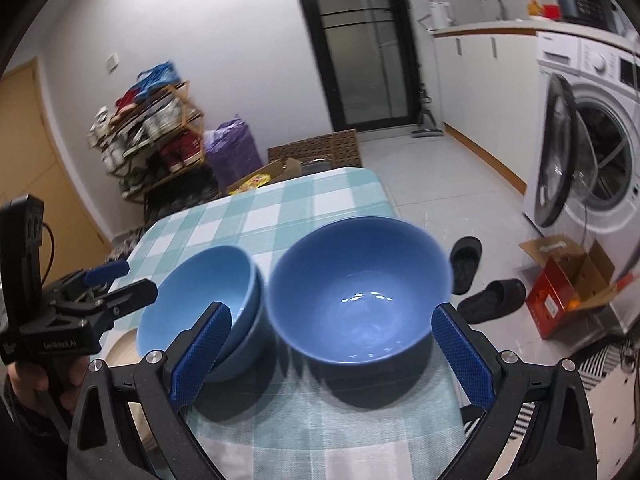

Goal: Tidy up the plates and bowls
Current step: 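Move both tools to the remaining blue bowl and close on its rim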

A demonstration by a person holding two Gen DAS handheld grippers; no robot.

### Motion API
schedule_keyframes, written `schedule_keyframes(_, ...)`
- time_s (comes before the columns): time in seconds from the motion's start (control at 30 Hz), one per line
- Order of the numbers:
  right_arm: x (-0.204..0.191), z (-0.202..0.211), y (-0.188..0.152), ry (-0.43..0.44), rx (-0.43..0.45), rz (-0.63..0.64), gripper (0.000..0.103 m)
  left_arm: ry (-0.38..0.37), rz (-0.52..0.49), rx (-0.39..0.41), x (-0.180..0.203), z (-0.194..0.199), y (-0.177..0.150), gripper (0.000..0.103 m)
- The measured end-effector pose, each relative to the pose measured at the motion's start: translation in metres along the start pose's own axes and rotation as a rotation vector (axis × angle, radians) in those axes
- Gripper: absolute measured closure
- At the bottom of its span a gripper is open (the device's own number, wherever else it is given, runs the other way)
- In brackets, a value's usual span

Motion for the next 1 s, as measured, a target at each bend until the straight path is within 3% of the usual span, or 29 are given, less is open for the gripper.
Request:
schedule_keyframes(0.37,0.031,-0.002,0.000,-0.002,-0.010,-0.094,0.001,-0.035,-0.065,-0.014,0.029,-0.014,0.026,0.000)
schedule_keyframes(1.0,0.065,-0.034,0.000,-0.013,-0.041,-0.222,0.001,-0.051,-0.208,-0.108,0.066,-0.064,0.056,0.004)
Point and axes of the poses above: each gripper's, at about its wrist camera, not at the fingertips, and z roughly against the way its jaws point, x to its right, y to its top, the point moved 5 cm from there along -z, roughly the way its jaws point, and after that the axes turned 15 degrees about -x, right-handed, at the moved point
